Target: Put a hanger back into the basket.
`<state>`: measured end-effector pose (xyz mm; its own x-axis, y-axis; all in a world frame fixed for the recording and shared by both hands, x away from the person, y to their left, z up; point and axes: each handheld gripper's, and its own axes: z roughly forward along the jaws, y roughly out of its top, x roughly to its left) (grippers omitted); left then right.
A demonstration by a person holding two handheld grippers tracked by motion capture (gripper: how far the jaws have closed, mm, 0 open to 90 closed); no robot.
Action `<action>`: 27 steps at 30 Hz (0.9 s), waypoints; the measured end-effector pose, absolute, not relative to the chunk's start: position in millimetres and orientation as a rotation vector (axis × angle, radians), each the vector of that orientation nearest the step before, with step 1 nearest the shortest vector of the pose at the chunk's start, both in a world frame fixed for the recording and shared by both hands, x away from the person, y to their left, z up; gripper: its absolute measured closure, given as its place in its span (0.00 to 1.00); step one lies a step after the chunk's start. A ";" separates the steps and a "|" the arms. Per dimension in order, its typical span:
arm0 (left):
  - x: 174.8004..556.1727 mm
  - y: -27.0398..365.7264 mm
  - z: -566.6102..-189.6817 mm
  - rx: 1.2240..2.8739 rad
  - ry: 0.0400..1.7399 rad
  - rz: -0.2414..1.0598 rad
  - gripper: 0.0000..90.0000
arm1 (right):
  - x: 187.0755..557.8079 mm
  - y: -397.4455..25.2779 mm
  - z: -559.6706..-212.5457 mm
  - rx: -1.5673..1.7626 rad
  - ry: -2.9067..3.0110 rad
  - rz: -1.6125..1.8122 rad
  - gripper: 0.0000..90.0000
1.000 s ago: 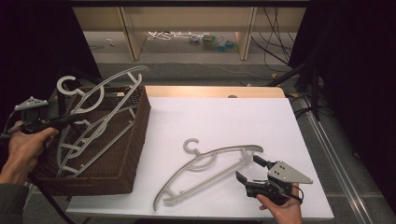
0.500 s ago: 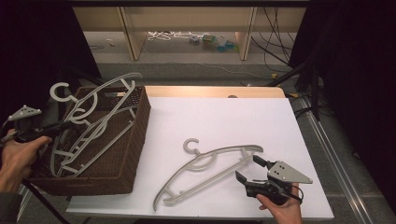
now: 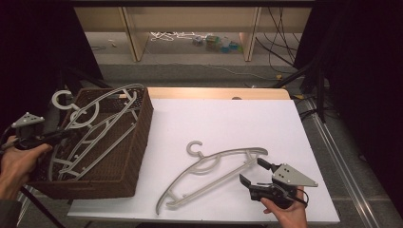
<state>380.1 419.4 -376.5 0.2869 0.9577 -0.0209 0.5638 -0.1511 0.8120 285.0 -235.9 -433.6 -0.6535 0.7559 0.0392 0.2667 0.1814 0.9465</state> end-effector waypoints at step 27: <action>399.0 406.0 -396.3 2.077 1.422 0.644 0.91 | 286.2 -235.3 -435.0 0.956 2.012 1.503 0.21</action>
<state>399.0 406.0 -396.3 0.3300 0.9402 0.0843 0.6839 -0.2997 0.6651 286.2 -235.3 -435.0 -0.6586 0.7509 0.0493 0.2602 0.1658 0.9512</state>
